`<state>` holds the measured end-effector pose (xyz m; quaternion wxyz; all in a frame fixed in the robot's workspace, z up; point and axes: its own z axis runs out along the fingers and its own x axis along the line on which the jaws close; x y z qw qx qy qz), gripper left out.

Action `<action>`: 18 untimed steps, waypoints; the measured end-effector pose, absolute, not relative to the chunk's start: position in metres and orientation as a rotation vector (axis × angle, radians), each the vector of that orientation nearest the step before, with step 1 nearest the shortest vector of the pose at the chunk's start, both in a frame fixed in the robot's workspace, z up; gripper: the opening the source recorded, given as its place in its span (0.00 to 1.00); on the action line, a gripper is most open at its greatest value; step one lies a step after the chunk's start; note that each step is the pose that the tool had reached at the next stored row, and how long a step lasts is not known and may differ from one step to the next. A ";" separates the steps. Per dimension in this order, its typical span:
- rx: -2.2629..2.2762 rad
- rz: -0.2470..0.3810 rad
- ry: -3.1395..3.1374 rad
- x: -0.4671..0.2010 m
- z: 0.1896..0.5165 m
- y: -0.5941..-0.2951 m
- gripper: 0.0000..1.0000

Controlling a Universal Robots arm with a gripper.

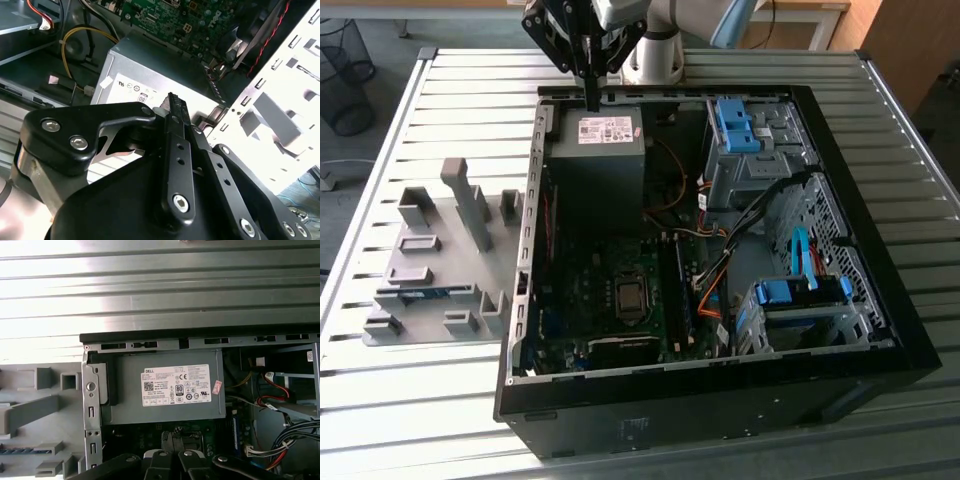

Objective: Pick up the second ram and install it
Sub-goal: 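Reach for the second ram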

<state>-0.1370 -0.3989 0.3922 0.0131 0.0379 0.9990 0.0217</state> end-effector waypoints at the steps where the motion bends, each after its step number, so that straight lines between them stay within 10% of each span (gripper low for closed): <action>1: 0.118 0.068 3.112 -0.137 0.392 -0.399 0.10; 18: 0.118 0.068 3.113 -0.141 0.392 -0.399 0.10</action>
